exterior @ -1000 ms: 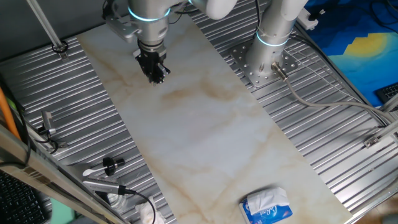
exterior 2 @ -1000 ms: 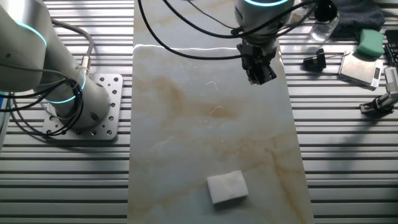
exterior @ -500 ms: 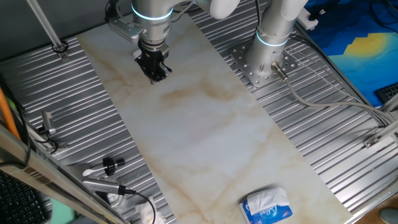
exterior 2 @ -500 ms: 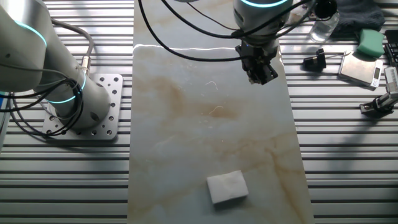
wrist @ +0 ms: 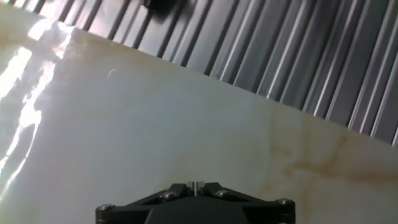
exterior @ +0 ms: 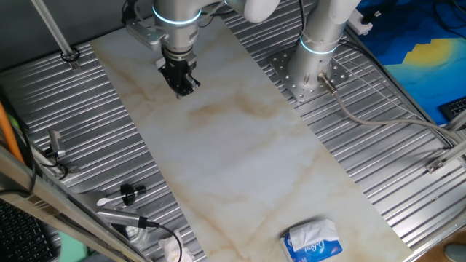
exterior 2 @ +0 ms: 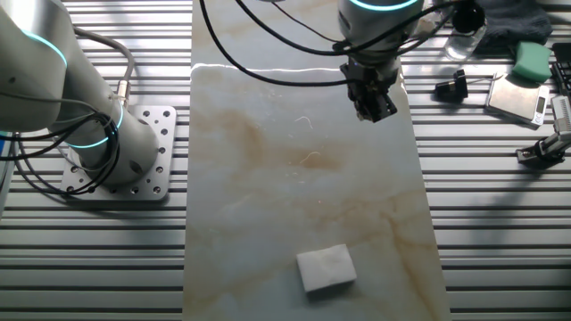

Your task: Clean the tabletop with a sponge

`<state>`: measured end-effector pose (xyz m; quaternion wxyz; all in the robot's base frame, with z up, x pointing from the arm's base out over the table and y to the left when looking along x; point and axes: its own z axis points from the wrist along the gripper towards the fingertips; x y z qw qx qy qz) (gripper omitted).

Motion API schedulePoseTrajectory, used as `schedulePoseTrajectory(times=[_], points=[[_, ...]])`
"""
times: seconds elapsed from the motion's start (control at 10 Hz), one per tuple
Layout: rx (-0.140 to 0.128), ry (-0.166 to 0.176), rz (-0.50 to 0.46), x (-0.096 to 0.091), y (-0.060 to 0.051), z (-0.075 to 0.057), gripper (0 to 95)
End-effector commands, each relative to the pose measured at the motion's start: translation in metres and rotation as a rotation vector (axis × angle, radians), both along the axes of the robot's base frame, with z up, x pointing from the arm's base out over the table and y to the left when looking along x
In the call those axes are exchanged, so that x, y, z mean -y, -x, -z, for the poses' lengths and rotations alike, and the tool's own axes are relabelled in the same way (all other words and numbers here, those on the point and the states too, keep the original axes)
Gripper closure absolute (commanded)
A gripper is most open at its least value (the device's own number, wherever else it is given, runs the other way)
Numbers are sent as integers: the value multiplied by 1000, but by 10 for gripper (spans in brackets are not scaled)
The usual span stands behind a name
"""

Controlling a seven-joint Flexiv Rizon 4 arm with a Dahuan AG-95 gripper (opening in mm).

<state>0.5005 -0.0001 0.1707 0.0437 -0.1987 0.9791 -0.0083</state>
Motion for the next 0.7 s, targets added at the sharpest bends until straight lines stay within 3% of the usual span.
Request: schedulePoseTrajectory(times=[0.1, 0.3, 0.7], points=[[-73, -15, 41, 0, -3, 0, 950], [-100, -23, 64, 1, -4, 0, 950], [-103, -25, 66, 1, -5, 0, 950]])
